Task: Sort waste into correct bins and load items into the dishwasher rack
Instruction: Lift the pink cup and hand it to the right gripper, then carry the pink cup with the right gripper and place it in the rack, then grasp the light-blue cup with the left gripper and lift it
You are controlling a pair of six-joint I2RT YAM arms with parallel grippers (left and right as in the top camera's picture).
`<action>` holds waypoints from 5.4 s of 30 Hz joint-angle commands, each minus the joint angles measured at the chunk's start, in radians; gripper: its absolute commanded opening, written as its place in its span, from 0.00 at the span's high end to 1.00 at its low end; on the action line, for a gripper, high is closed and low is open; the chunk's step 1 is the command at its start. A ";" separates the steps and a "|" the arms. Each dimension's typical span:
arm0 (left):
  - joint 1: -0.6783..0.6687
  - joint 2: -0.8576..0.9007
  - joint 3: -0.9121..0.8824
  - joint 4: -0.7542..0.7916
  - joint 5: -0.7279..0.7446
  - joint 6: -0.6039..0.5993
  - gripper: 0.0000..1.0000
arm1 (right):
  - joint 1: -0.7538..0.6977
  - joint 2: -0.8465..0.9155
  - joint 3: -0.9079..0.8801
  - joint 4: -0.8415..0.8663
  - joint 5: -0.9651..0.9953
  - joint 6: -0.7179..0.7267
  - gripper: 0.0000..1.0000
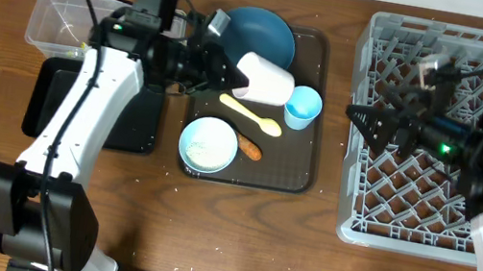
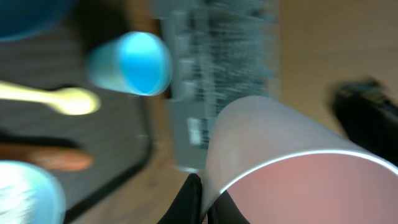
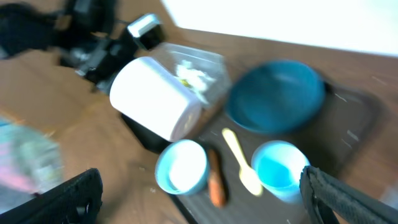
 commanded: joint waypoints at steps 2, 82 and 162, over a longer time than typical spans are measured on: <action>0.011 0.002 0.000 0.016 0.319 0.063 0.94 | 0.064 0.057 0.013 0.090 -0.264 -0.016 0.01; -0.191 0.002 -0.002 -0.048 -0.885 0.017 0.79 | 0.082 0.794 0.731 -0.603 0.906 0.135 0.45; -0.457 0.354 0.001 0.435 -1.074 -0.269 0.55 | 0.073 0.671 0.936 -0.888 0.910 0.115 0.01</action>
